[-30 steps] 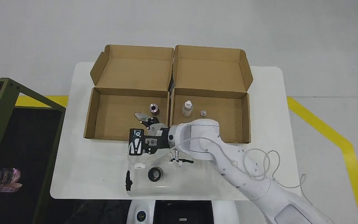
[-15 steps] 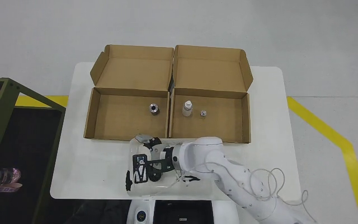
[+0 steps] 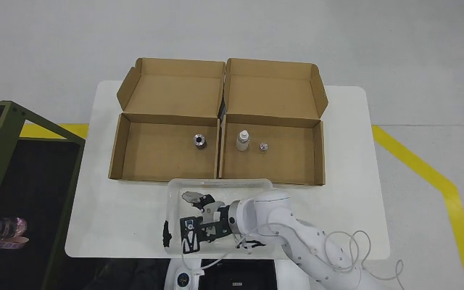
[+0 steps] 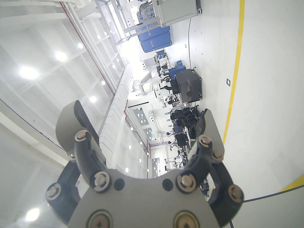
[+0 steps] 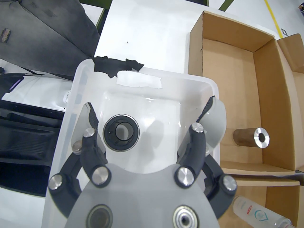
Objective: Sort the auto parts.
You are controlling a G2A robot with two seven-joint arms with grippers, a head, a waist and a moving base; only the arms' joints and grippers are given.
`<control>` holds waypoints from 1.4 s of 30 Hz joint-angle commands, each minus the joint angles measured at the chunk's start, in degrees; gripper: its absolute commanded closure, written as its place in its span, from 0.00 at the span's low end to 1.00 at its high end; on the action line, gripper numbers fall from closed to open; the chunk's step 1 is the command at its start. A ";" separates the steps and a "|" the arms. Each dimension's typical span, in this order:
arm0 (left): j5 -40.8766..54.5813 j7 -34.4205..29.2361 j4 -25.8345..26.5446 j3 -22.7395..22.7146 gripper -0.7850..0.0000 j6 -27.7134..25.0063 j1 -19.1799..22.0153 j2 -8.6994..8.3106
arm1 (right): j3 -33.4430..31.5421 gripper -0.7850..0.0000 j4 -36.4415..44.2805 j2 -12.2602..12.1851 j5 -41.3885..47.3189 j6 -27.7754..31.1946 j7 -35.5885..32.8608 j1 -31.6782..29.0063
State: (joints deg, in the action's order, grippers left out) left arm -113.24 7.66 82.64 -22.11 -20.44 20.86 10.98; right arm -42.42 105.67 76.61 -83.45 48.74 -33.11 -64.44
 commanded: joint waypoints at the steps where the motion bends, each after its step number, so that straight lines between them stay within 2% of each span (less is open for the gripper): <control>1: 0.00 0.00 0.00 0.00 0.00 0.00 0.00 0.00 | -0.26 0.09 -0.04 -0.19 -0.09 0.18 0.16 -0.25; 10: 0.00 0.00 0.00 0.00 0.00 0.00 0.00 0.00 | -0.32 0.09 -1.35 -0.77 0.01 0.76 0.07 -0.81; 15: 0.00 0.00 0.00 0.00 0.00 0.00 0.00 0.00 | -0.15 0.11 -3.26 -0.89 -0.16 -0.09 0.52 -0.65; 22: 0.00 0.00 0.00 0.00 0.00 0.00 0.00 0.00 | 0.78 0.08 -4.92 -0.87 0.12 -0.29 1.23 -0.06; 28: 0.00 0.00 0.00 0.00 0.00 0.00 0.00 0.00 | 1.41 0.13 -6.44 -0.90 0.13 -0.67 0.59 0.36; 37: 0.00 0.00 0.00 0.00 0.00 0.00 0.00 0.00 | 2.23 0.25 -8.73 -0.90 0.23 -1.22 0.98 0.93; 39: 0.00 0.00 0.00 0.00 0.00 0.00 0.00 0.00 | 2.65 0.37 -9.69 -0.86 0.82 -0.85 1.49 0.89; 40: 0.00 0.00 0.00 0.00 0.00 0.00 0.00 0.00 | 2.86 0.47 -9.99 -0.84 0.83 -0.72 1.80 1.00; 41: 0.00 0.00 0.00 0.00 0.00 0.00 0.00 0.00 | 3.11 0.52 -10.11 -0.79 0.91 -0.67 2.12 1.09; 42: 0.00 0.00 0.00 0.00 0.00 0.00 0.00 0.00 | 3.31 0.53 -10.15 -0.75 0.89 -0.83 2.20 1.21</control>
State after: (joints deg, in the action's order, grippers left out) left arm -113.24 7.66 82.64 -22.11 -20.44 20.86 10.98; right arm -39.26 95.53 75.82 -82.54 48.04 -30.99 -63.34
